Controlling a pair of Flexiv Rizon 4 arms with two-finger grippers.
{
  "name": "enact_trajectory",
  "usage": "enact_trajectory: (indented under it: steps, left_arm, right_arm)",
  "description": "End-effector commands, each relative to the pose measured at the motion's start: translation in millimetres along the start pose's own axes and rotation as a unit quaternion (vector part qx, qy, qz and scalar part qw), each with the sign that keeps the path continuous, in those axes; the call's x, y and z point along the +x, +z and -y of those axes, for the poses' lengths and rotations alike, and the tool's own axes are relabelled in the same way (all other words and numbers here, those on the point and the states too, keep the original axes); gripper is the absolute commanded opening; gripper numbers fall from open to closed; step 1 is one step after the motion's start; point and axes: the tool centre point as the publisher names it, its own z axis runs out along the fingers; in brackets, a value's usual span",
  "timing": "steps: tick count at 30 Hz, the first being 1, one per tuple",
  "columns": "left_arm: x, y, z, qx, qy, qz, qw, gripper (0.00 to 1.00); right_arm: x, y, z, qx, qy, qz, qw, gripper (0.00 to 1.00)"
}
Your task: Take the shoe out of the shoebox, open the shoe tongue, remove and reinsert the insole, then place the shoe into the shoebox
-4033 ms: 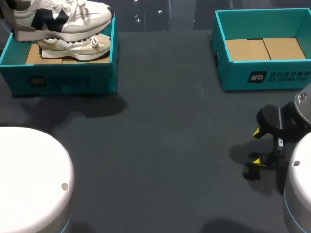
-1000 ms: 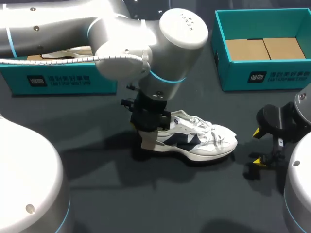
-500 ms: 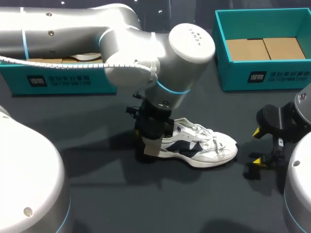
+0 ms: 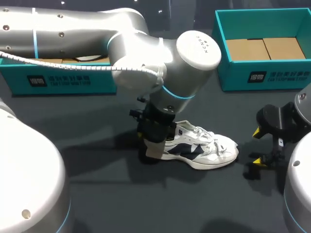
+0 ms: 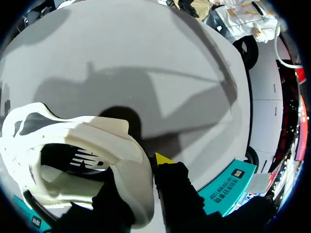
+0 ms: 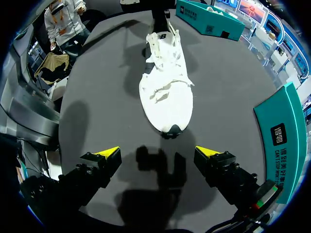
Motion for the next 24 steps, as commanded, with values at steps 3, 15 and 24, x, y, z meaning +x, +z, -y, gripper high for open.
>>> enact_trajectory:
  steps: [3,15,24]
  left_arm:
    - [-2.8,2.1,1.5,0.004,-0.004,-0.003,1.000,0.00]
    - [8.9,6.8,9.8,0.001,-0.013,0.004,1.000,0.00]
    - [9.8,9.3,9.1,-0.011,-0.002,0.006,1.000,0.11]
  right_arm:
    - [2.2,-1.2,0.5,0.000,0.000,0.002,1.000,1.00]
    - [2.2,-1.2,0.5,0.000,0.000,0.002,1.000,1.00]
    - [2.2,-1.2,0.5,0.000,0.000,0.002,1.000,1.00]
